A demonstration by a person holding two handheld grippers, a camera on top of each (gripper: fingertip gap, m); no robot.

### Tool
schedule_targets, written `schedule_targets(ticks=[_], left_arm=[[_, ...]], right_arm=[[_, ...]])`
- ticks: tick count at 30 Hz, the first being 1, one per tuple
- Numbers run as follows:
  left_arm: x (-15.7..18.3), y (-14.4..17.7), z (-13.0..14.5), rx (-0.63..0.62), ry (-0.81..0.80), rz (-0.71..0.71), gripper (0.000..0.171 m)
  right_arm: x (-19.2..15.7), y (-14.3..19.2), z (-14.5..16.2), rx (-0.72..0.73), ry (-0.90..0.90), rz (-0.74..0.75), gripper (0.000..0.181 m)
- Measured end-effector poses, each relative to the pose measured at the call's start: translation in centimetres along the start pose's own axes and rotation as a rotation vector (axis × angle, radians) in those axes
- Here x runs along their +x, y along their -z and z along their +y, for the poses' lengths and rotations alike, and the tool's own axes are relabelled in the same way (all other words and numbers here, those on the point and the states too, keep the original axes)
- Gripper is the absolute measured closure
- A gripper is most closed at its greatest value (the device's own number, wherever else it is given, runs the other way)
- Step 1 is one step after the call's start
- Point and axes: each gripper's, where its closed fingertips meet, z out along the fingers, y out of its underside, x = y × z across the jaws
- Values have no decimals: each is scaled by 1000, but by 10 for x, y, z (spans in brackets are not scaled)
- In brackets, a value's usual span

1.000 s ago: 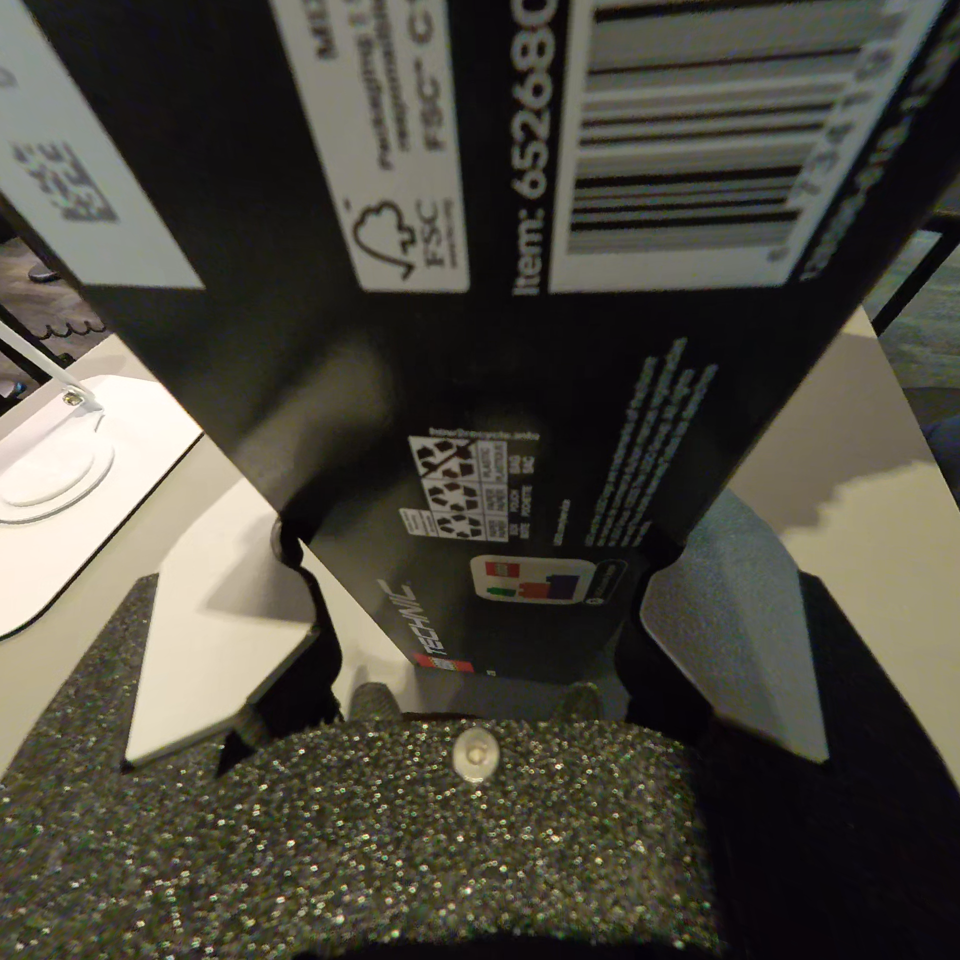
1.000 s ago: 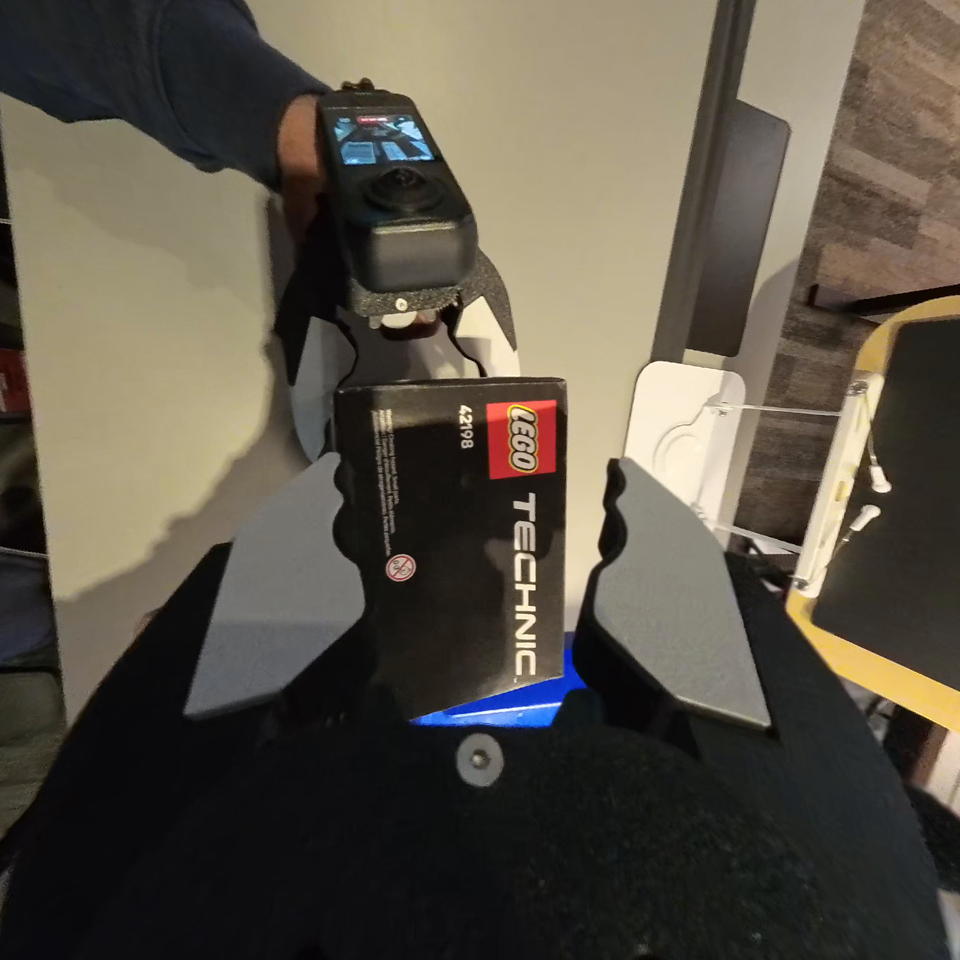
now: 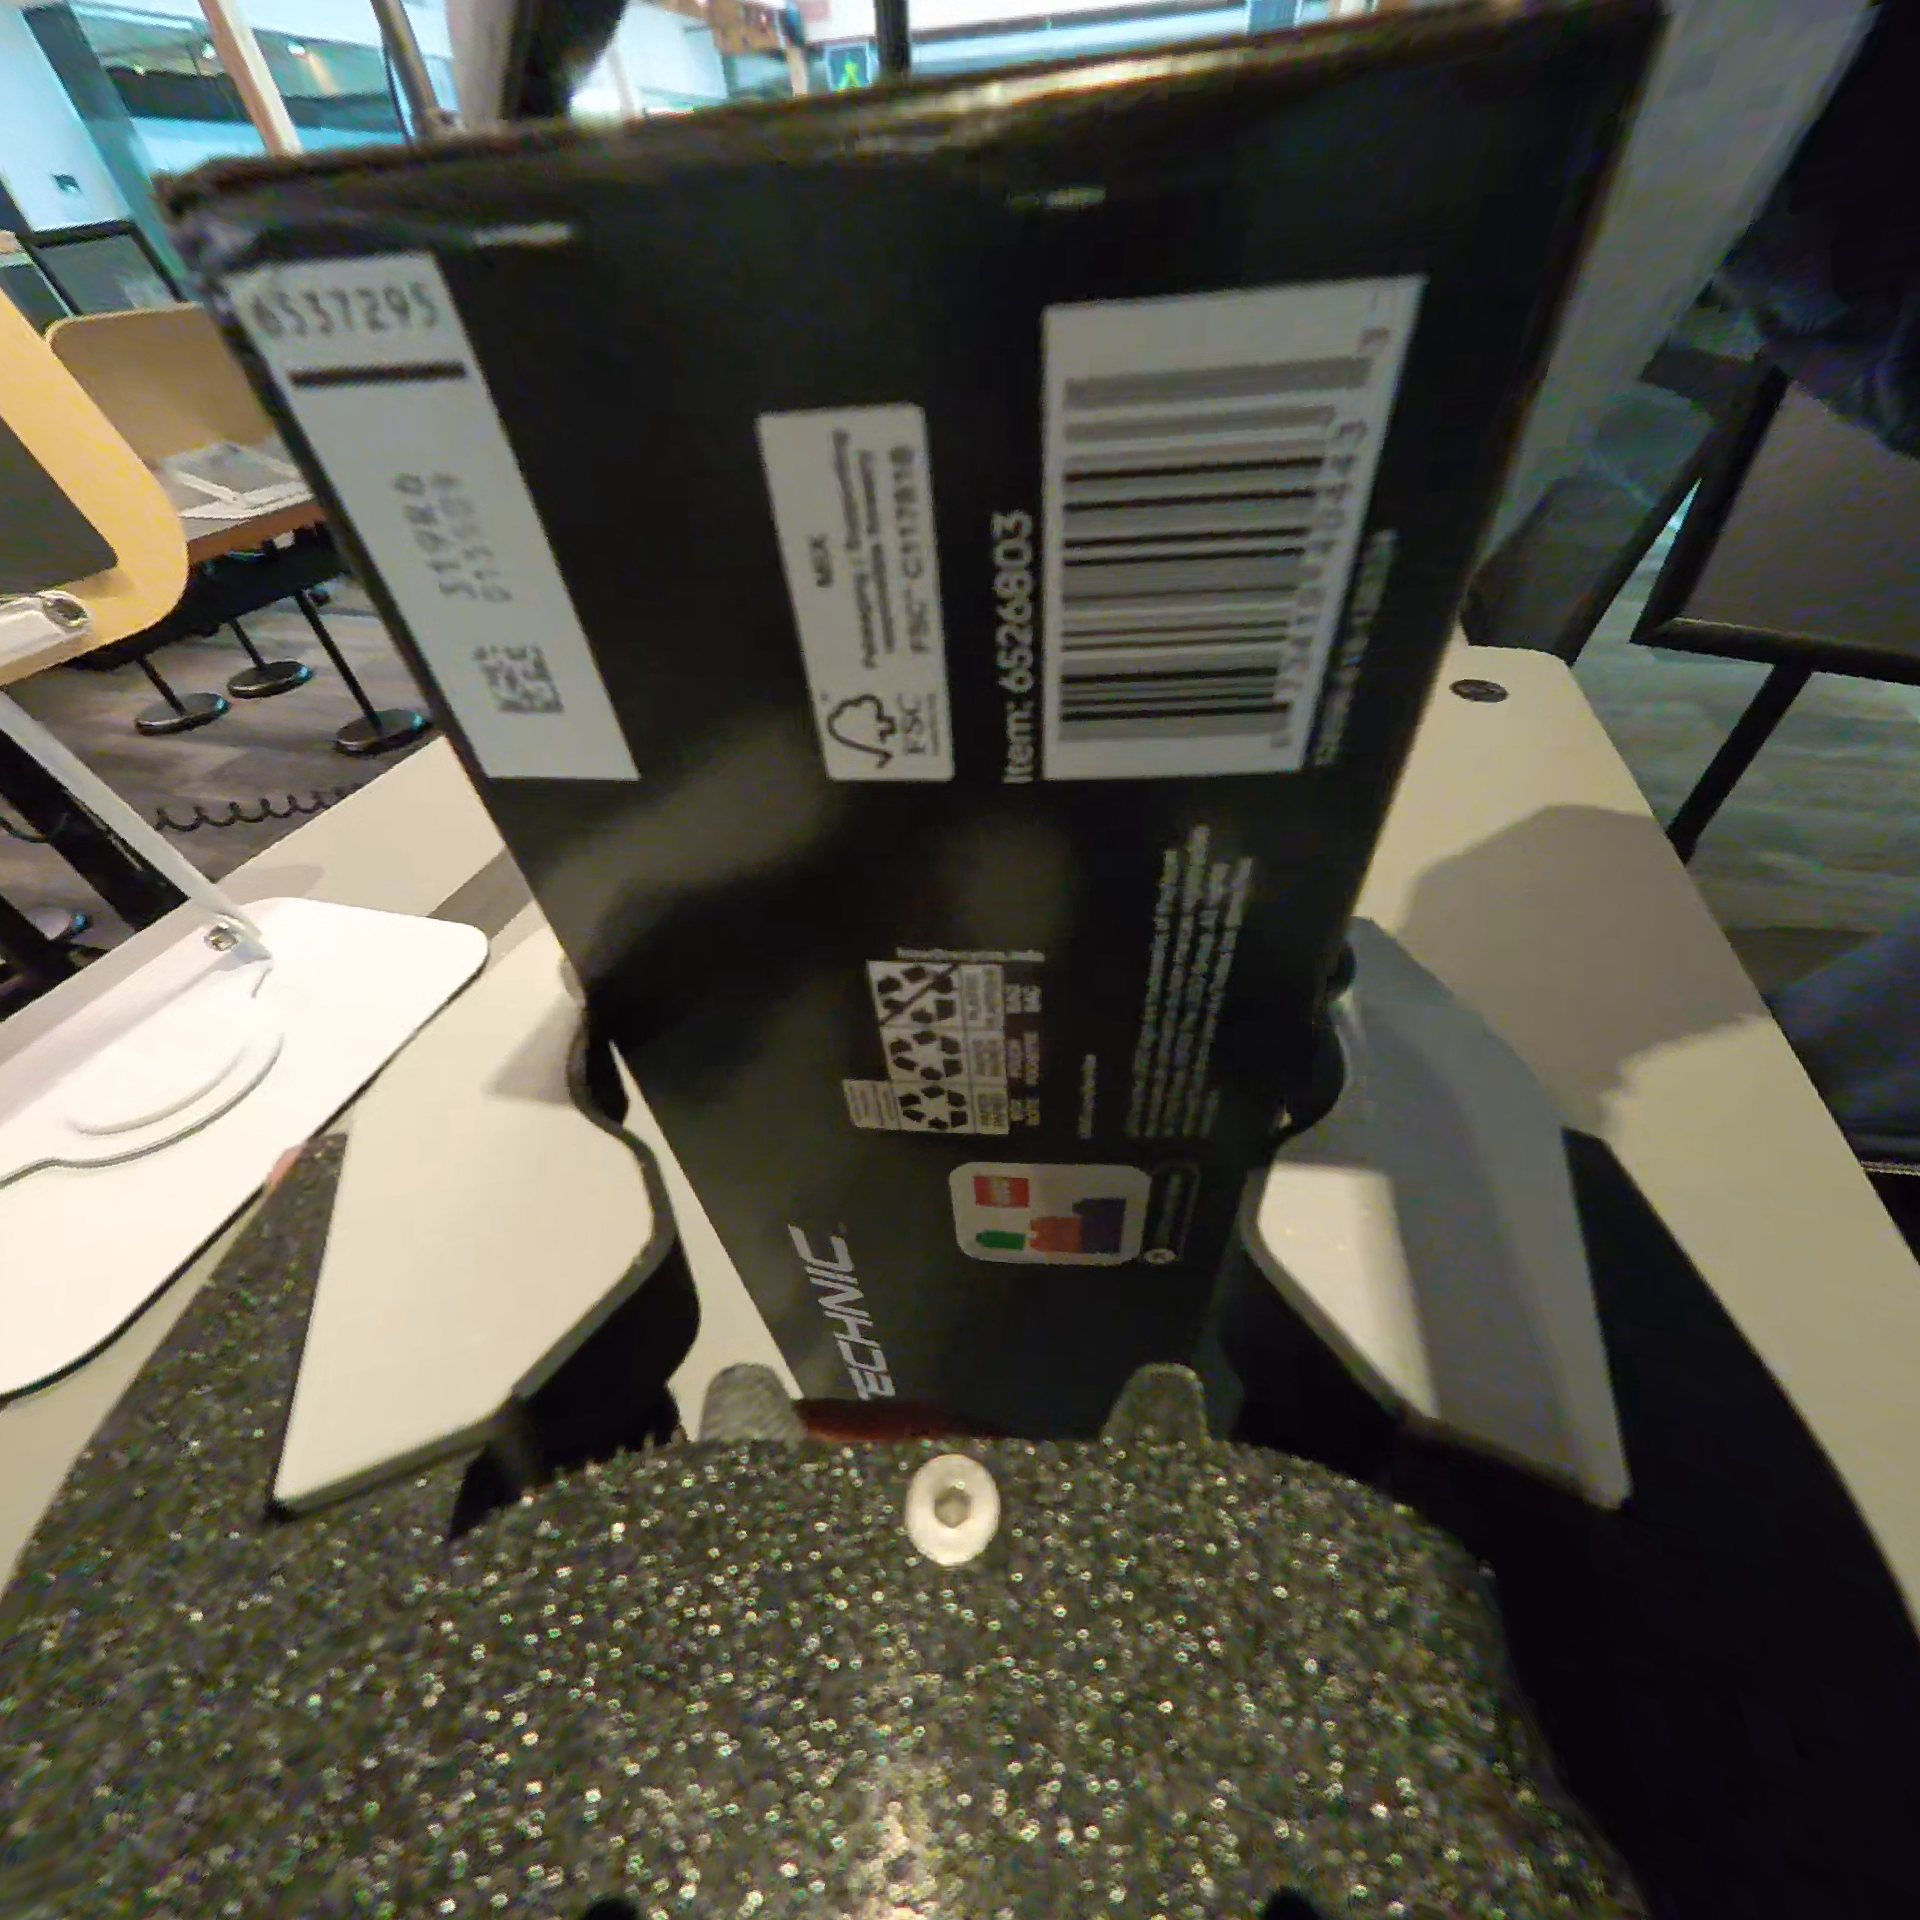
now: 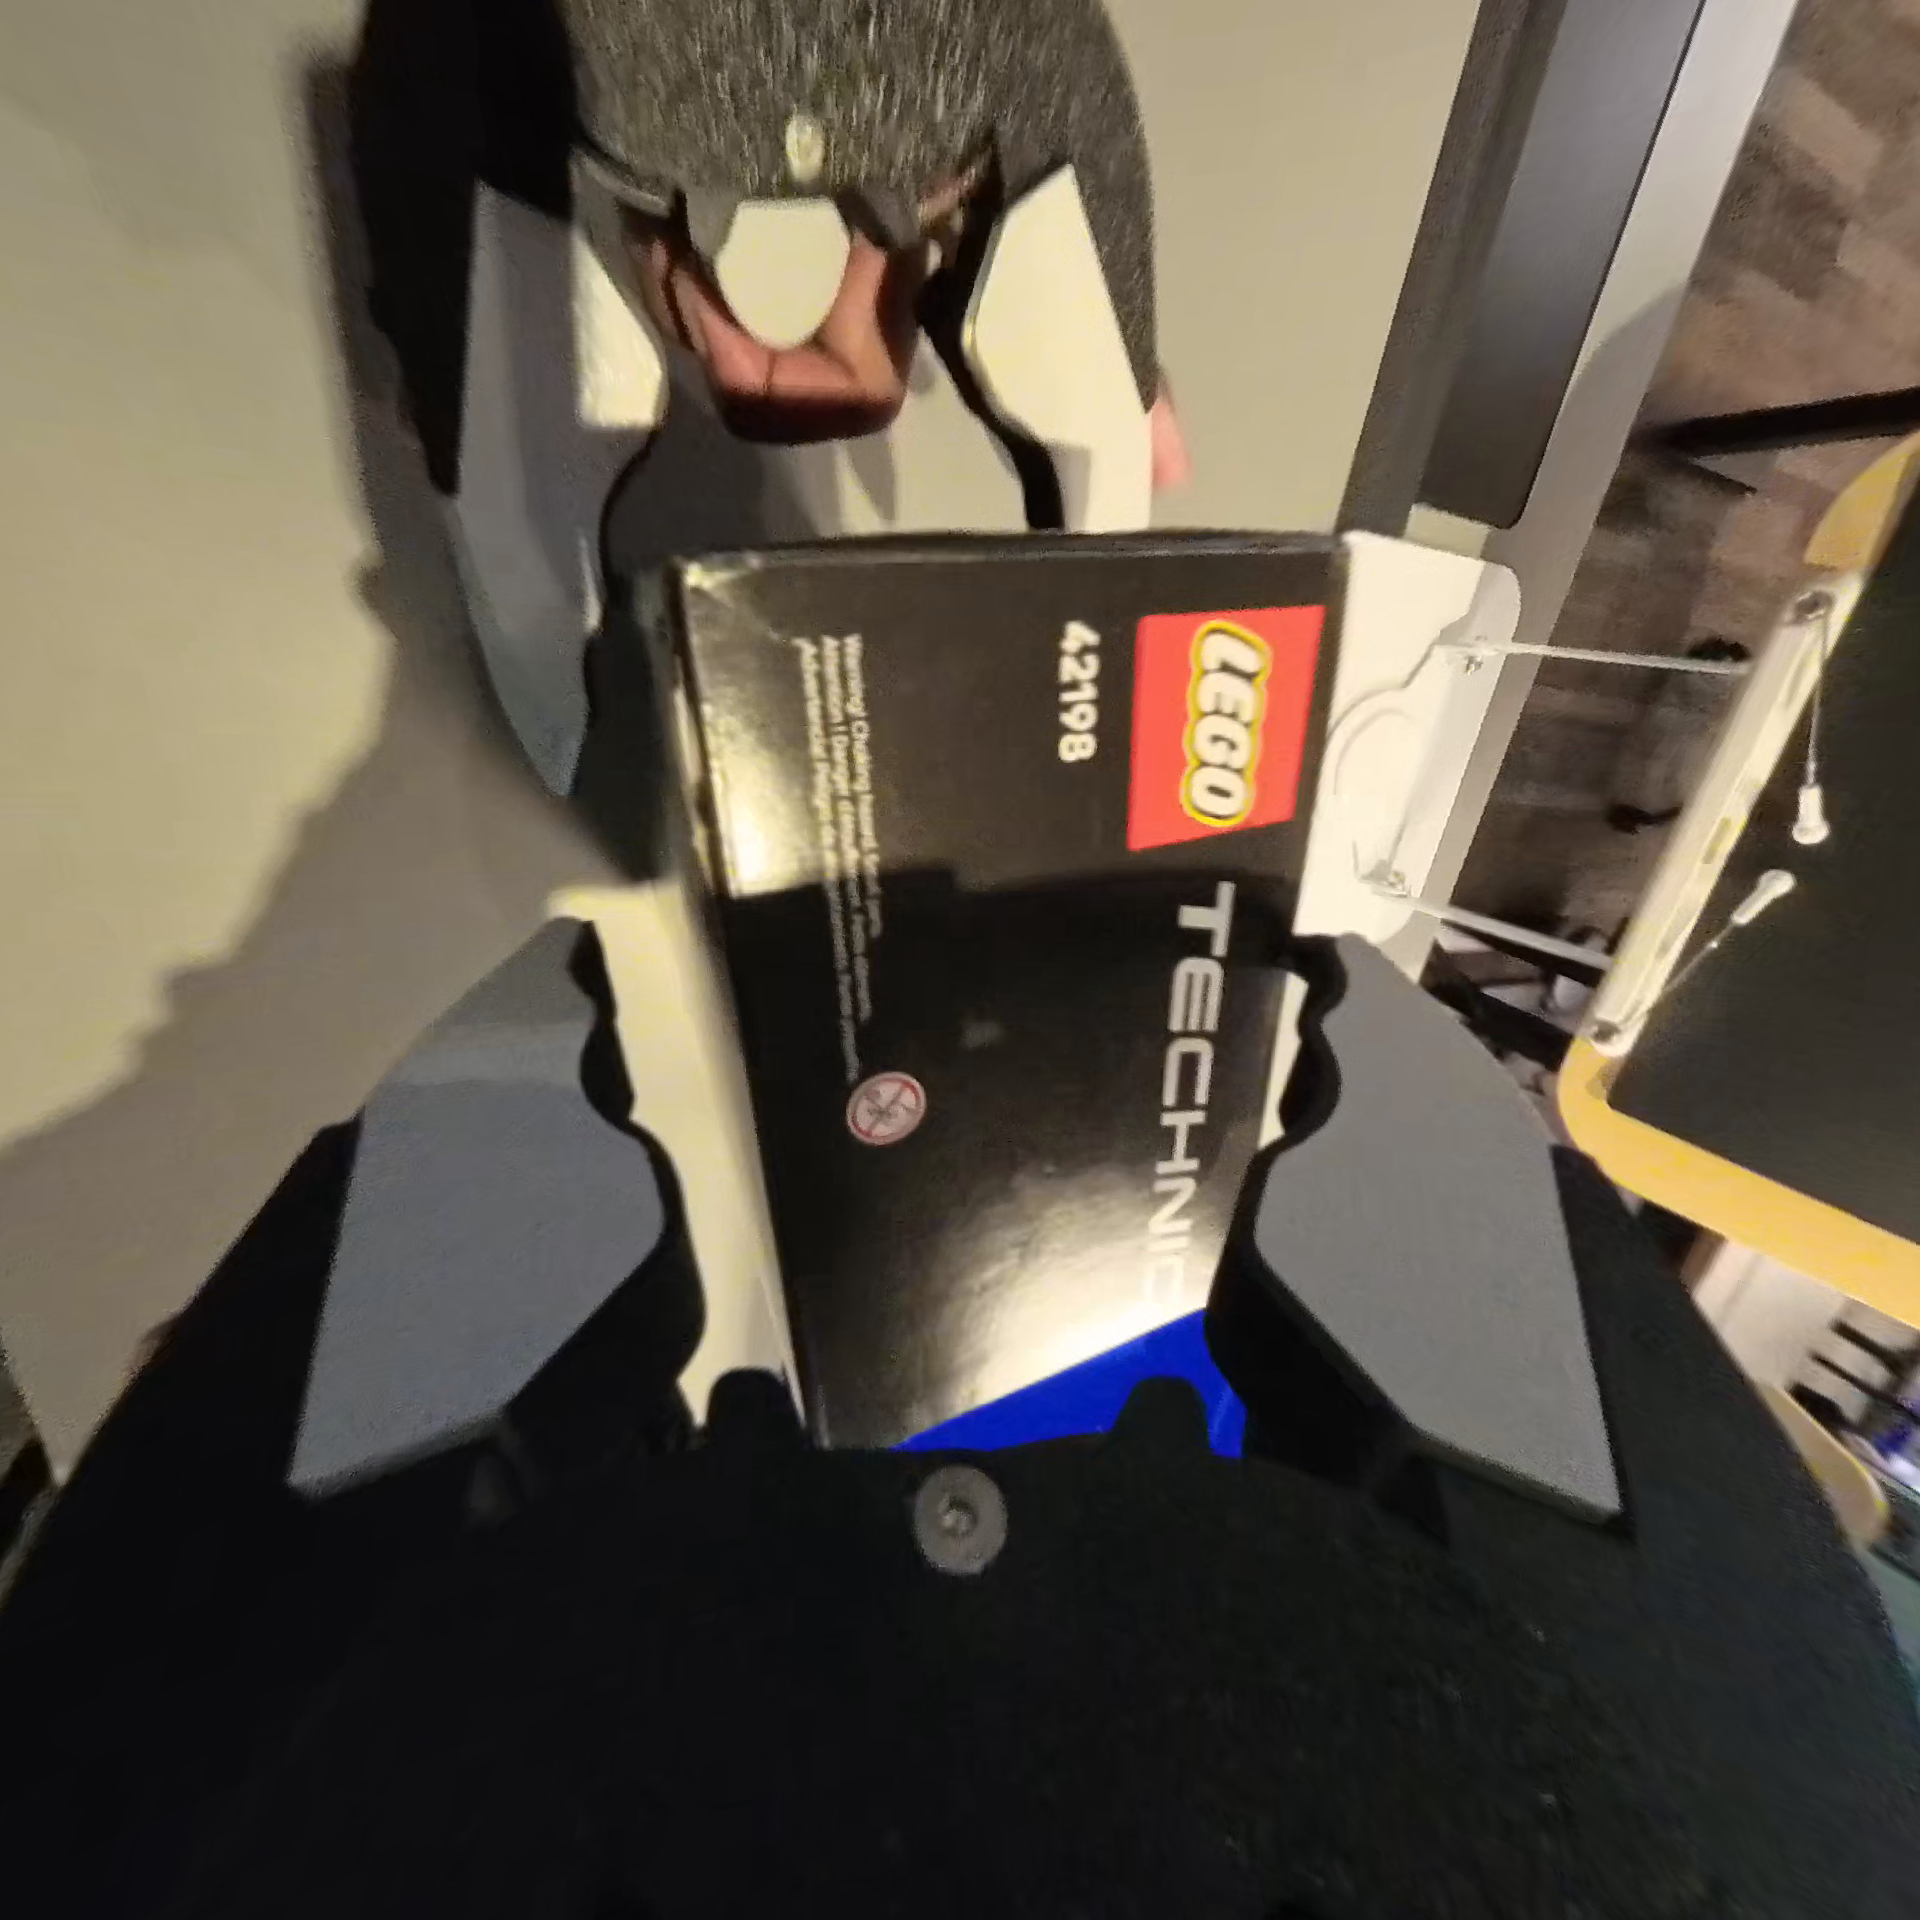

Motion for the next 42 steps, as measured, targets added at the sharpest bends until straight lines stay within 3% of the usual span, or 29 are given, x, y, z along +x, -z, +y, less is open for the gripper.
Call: schedule_targets(ticks=[3, 8, 12, 21, 25, 30, 35, 42], left_arm=[[0, 0, 0, 4, 2, -3, 45], [1, -2, 1, 12, 30, 14, 45], [1, -2, 3, 15, 43, 23, 45], [1, -2, 7, 18, 43, 30, 46], [1, 0, 7, 16, 40, 37, 48], [-6, 16, -9, 88, 80, 45, 52], [-12, 36, -25, 127, 82, 44, 52], [-26, 49, -33, 224, 156, 1, 54]], right_arm=[[3, 18, -8, 112, -42, -21, 72], [10, 26, -4, 154, -61, -6, 74], [14, 37, -21, 254, -77, -27, 78], [19, 28, -23, 230, -81, -12, 75], [28, 49, -2, 371, -214, 70, 78], [19, 76, 69, 707, -505, 195, 84], [-12, 38, 115, 969, -705, 206, 90], [-30, -34, 104, 1095, -771, 201, 98]])
